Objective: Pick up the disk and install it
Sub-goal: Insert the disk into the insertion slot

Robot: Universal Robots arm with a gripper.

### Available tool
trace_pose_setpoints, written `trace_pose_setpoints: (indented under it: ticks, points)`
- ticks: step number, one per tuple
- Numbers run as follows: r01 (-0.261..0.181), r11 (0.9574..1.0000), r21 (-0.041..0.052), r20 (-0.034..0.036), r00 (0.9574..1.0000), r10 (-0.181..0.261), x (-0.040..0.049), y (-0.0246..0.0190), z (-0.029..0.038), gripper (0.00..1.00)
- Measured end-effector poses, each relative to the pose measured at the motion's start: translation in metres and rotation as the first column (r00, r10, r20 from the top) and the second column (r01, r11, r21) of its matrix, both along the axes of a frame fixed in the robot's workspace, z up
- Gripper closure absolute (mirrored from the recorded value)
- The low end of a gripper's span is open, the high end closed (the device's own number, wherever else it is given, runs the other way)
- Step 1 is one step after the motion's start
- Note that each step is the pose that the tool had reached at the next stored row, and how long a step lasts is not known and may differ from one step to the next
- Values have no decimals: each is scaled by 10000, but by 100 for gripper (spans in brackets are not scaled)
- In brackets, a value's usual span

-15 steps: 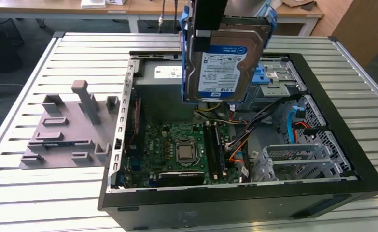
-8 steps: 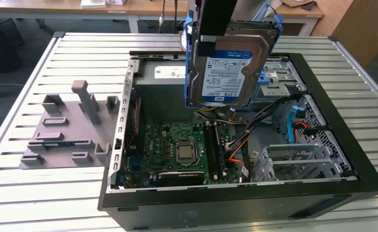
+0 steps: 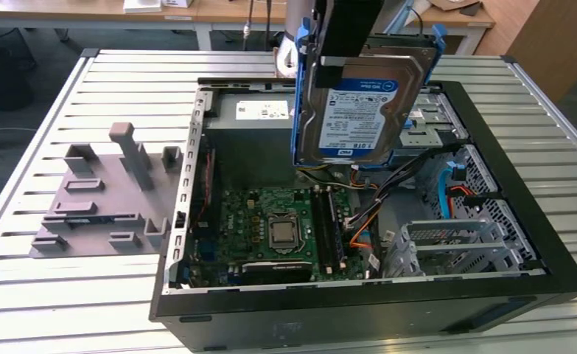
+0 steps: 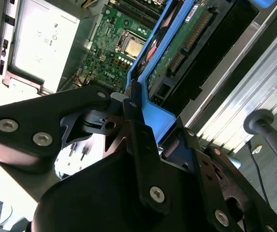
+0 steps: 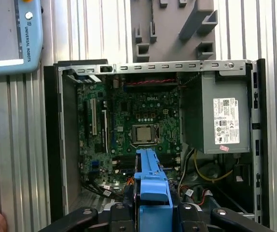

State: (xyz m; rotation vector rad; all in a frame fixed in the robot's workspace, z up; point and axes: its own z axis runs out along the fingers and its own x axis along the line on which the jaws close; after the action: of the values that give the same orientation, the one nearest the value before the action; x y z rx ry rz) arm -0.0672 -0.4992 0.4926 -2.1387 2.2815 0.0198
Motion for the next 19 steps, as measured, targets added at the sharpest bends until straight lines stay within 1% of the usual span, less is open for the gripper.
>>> trace_pose_setpoints:
  ticks: [2, 3, 5, 12, 14, 19]
  points:
    - [0, 10000, 1, 0, 10000, 0, 0, -2, 0, 64]
    - [-2, 10000, 0, 0, 10000, 2, 1, -10, 0, 64]
    - [-1, 10000, 0, 0, 10000, 1, 1, -35, 0, 64]
    - [-1, 10000, 0, 0, 10000, 1, 8, -161, -1, 64]
    - [-1, 10000, 1, 1, 10000, 1, 17, -184, -2, 64]
    - [-1, 10000, 0, 0, 10000, 1, 74, -220, -5, 64]
